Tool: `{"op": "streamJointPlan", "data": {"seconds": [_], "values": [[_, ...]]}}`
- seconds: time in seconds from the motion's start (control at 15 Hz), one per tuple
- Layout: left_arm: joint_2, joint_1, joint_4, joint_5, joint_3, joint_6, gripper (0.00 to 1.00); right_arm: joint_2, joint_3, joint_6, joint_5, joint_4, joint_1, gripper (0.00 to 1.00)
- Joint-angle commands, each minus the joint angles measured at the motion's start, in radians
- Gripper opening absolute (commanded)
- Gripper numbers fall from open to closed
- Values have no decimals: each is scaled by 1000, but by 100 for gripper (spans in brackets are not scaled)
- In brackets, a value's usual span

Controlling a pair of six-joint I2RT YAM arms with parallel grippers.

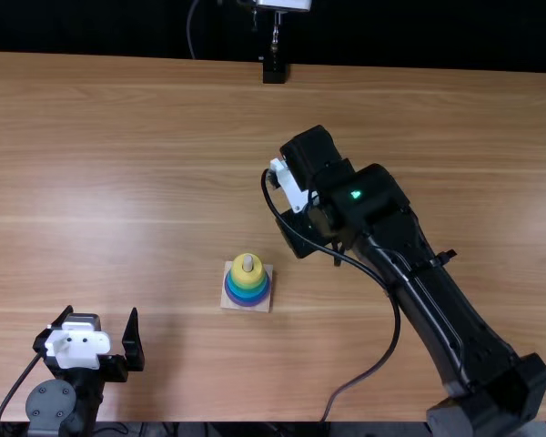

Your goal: Build the Hanoi tower: stack the rings onto the peg from bottom to top in this color order: purple, dark blue, light blue, dark green, light green, yellow, orange.

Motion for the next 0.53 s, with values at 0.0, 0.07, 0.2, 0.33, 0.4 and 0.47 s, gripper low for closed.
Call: {"op": "streamJointPlan", "data": {"seconds": [0.0,0.07,0.2,0.33,0.4,0.47], "values": [[-12,-6,-78,-2,-112,13,100,-34,58,-1,0,-15,35,0],[-12,-6,-78,-2,-112,13,100,-34,79,-1,0,-22,52,0],[-12,-6,-78,-2,-112,13,100,-33,111,-1,0,-26,90,0],[-12,-6,-78,-2,-112,13,100,-33,119,-1,0,-26,109,0],[-12,-6,-78,-2,-112,13,100,-33,120,-1,0,-26,118,0],[-12,-6,-78,-2,-112,13,100,-33,125,-1,0,-26,128,0]]}}
